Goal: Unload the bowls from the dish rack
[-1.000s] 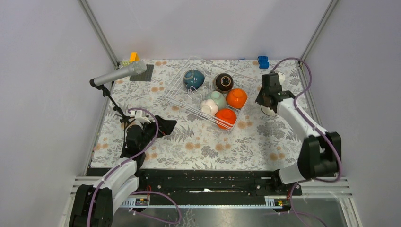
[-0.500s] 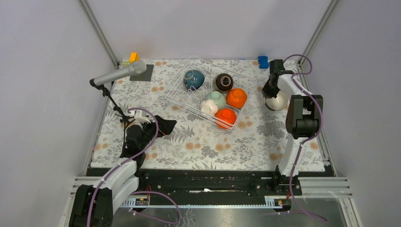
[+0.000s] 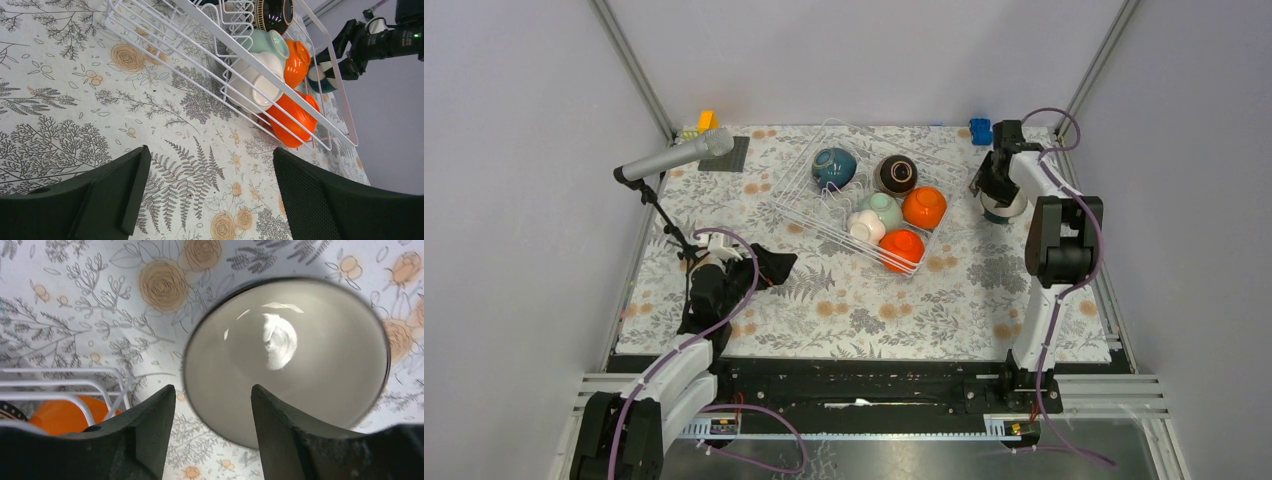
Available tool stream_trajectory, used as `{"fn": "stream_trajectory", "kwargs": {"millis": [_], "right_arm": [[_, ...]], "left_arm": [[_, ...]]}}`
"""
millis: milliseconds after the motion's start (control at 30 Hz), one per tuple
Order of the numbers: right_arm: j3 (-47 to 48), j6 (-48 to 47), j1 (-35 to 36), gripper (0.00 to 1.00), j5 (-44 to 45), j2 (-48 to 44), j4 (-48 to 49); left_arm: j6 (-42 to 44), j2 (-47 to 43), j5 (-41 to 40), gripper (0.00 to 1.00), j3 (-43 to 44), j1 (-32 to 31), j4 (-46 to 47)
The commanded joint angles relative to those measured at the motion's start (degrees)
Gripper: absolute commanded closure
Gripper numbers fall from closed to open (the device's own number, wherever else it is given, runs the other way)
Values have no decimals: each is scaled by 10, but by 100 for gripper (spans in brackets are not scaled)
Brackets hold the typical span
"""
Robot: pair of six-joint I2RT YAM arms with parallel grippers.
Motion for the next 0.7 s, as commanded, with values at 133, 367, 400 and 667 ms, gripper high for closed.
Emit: {"fn": "stream_trajectory", "kwargs": {"millis": [133, 367, 400, 667], "right_arm": [[-78, -40, 1, 36, -38, -168, 52], [-136, -55, 11, 28, -162, -249, 96], [-139, -62, 22, 26, -166, -257, 95], [-136, -100, 138, 15, -175, -305, 96]], "left_arm": [[7, -16, -1, 2, 0, 0, 20], [8, -31, -3, 1, -4, 0, 17], [8, -30, -1, 1, -4, 0, 18], [9, -29, 5, 1, -4, 0, 22]]}}
